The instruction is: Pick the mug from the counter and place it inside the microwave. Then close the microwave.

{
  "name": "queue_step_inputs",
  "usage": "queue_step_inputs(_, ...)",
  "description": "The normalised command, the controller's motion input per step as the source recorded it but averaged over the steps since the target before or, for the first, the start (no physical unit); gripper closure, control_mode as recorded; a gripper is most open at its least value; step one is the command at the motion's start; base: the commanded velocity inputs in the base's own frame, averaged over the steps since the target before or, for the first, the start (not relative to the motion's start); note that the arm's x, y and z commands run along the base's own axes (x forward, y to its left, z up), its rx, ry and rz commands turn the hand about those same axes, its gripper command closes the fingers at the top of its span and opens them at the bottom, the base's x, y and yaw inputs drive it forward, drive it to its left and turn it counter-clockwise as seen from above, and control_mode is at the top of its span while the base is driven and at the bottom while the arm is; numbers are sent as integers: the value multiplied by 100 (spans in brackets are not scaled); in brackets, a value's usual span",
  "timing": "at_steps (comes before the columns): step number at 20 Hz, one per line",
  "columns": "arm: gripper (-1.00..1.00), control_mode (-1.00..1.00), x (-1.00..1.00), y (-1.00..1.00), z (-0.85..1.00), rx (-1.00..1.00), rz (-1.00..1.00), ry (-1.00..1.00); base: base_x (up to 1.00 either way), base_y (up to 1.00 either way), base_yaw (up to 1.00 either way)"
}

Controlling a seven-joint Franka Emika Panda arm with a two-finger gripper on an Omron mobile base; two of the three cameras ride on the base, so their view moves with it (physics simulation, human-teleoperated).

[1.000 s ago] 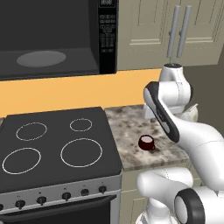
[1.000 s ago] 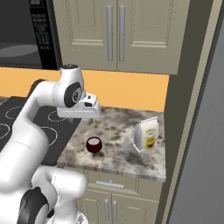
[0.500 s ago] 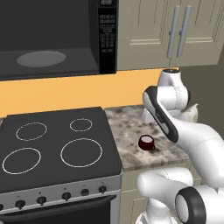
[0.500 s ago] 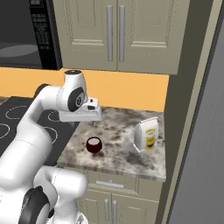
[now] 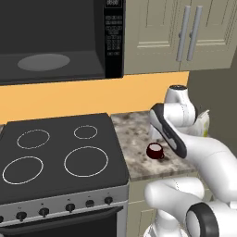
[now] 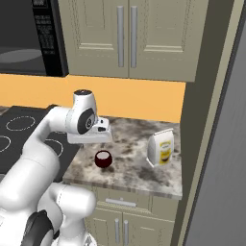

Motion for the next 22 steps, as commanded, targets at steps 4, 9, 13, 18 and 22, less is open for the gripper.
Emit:
queue_step_inputs(4,-100,-100,0,-9,-43,0,0,0,0,0,0)
queue_step_inputs(9,-100,-100,0,-16,-5,0,0,0,0,0,0)
queue_step_inputs(13,-100,-100,0,-13,0,0,1,0,0,0,0)
queue_step_inputs(18,-100,-100,0,0,0,0,3,0,0,0,0)
queue_step_inputs(22,-100,-100,6,0,-8,0,5,0,0,0,0)
